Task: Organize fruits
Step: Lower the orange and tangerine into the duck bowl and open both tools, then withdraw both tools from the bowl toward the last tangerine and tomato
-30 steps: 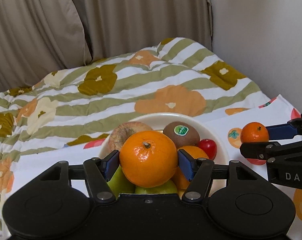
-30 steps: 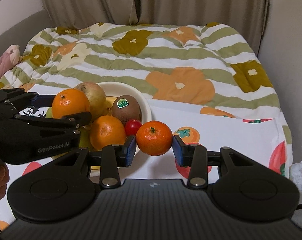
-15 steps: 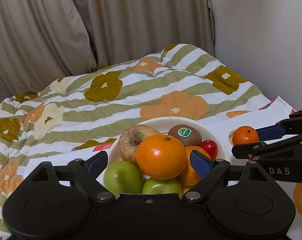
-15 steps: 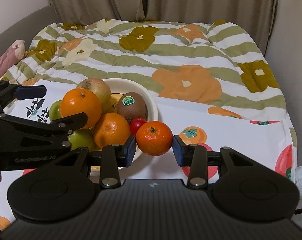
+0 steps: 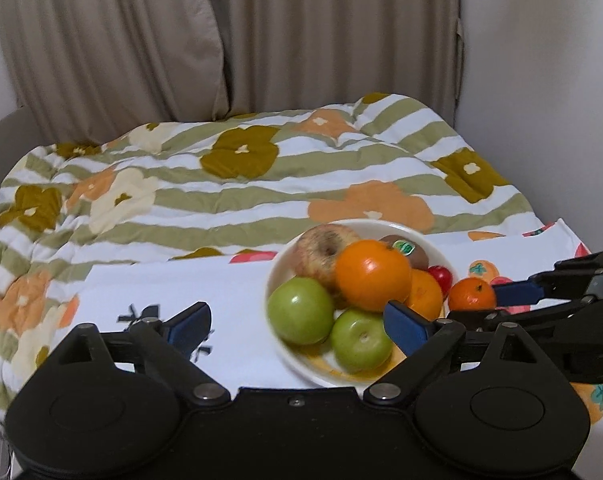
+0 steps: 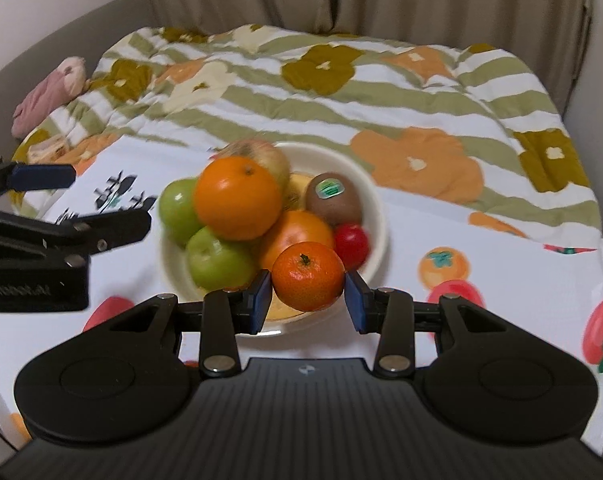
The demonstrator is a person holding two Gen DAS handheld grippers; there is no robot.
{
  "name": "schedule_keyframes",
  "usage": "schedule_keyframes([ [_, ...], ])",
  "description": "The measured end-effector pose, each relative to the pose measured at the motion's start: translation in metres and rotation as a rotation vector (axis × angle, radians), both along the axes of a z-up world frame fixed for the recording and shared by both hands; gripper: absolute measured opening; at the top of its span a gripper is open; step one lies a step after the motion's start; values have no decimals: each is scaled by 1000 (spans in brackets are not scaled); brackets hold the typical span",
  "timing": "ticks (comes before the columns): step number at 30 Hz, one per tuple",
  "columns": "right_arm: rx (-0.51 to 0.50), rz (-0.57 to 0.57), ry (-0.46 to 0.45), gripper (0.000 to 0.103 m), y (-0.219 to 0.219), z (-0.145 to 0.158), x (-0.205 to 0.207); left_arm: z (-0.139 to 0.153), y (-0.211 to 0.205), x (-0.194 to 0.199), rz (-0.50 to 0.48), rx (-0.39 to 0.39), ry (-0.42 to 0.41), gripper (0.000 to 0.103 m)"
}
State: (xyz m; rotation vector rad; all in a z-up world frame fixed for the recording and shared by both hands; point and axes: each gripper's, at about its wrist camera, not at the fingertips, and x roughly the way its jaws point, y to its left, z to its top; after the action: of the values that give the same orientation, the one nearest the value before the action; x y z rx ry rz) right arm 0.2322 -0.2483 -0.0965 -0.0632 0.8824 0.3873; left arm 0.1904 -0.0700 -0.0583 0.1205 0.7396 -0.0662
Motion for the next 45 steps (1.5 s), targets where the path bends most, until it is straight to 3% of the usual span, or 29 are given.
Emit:
schedule_keyframes([
  [6, 11, 51, 11, 56, 20, -9, -5, 3, 15, -16, 33, 7, 5, 96],
  [7, 17, 60, 5, 62, 22, -9, -6, 3, 18, -20, 36, 4, 4, 96],
  [10, 6, 21, -28, 96, 25, -5, -14, 7, 24, -28, 47, -10, 2, 96],
  [11, 9, 5, -41, 99, 24, -2, -18, 8, 26, -31, 50, -16, 1, 96],
  [17, 3, -44, -60, 99, 14, 13, -37, 16, 28, -50, 52, -39, -31, 96],
  [34, -16, -189, -165, 99, -7, 65, -109, 55, 19, -88, -70, -66, -144, 96],
  [45, -30, -228, -130, 99, -29, 54, -129, 47, 12, -103, -105, -53, -109, 96],
])
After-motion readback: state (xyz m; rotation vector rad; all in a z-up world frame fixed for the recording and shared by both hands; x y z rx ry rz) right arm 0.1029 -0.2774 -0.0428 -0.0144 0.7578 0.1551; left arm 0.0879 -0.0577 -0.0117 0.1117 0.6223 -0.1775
